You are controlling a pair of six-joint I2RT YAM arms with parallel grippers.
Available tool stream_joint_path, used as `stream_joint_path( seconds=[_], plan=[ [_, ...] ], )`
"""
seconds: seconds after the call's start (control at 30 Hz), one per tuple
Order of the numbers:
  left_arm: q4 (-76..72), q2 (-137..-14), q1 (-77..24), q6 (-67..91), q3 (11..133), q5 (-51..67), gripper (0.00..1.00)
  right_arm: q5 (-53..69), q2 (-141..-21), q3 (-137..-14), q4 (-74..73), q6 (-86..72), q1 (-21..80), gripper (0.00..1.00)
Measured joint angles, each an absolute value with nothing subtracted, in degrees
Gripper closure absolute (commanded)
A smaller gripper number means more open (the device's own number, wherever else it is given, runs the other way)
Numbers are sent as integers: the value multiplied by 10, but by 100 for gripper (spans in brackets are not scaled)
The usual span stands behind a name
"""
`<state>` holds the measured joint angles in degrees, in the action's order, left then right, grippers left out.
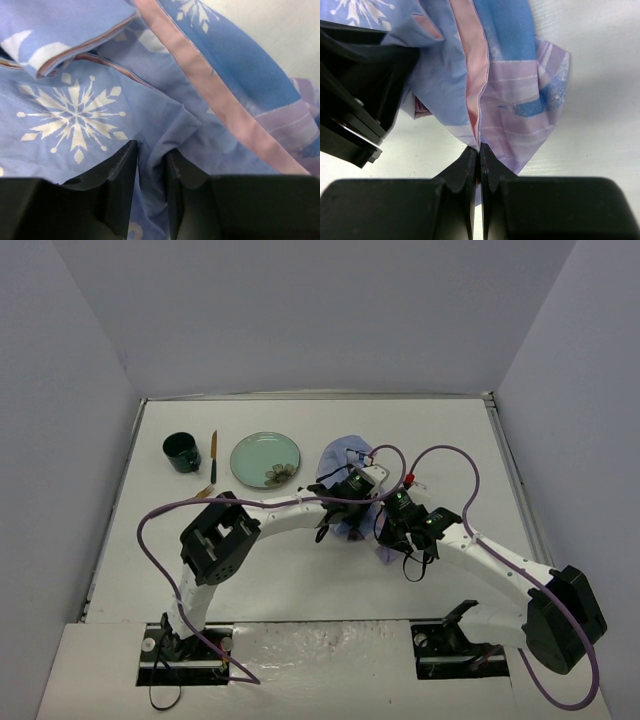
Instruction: Set the dinner table for one person
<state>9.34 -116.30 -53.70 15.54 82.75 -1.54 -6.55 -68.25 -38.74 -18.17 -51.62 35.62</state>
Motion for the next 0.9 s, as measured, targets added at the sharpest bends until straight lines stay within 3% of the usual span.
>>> stream_joint_path(
  seconds=[0.07, 0.43, 0.9],
  plan=[
    [90, -1163, -534, 157, 828, -16, 100, -65, -680, -387, -182, -514, 355, 100],
    [136, -1089, -465, 177, 838, -20, 100, -51, -660, -412, -197, -485, 317, 100],
    [236, -822, -306, 203, 983, -81, 100, -31, -663, -730, -301, -318, 99, 100]
  ],
)
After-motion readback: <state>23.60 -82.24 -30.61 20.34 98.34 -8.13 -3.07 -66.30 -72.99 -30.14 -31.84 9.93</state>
